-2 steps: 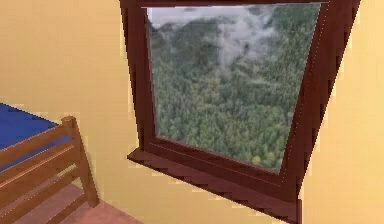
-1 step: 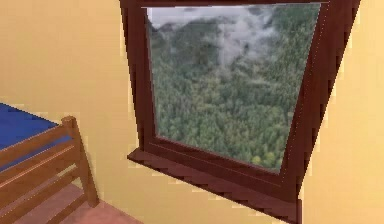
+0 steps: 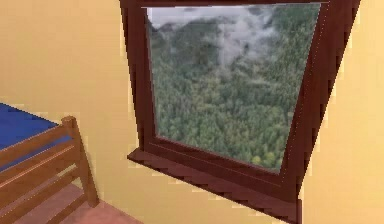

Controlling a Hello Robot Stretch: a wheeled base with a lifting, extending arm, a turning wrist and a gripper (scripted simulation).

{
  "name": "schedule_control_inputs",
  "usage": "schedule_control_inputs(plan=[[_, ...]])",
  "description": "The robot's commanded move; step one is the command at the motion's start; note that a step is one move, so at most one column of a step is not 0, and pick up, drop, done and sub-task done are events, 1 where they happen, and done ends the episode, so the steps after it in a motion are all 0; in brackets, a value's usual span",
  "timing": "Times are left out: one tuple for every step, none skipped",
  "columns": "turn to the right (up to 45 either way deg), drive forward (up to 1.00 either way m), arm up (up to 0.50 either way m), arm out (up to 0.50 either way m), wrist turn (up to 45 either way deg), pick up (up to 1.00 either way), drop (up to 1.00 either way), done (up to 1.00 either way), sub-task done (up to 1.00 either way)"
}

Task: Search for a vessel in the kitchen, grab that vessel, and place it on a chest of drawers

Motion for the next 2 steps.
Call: schedule_control_inputs(plan=[[0.0, 0.0, 0.0, 0.0, 45.0, 0.0, 0.0, 0.0, 0.0], [0.0, 0.0, 0.0, 0.0, 9.0, 0.0, 0.0, 0.0, 0.0]])
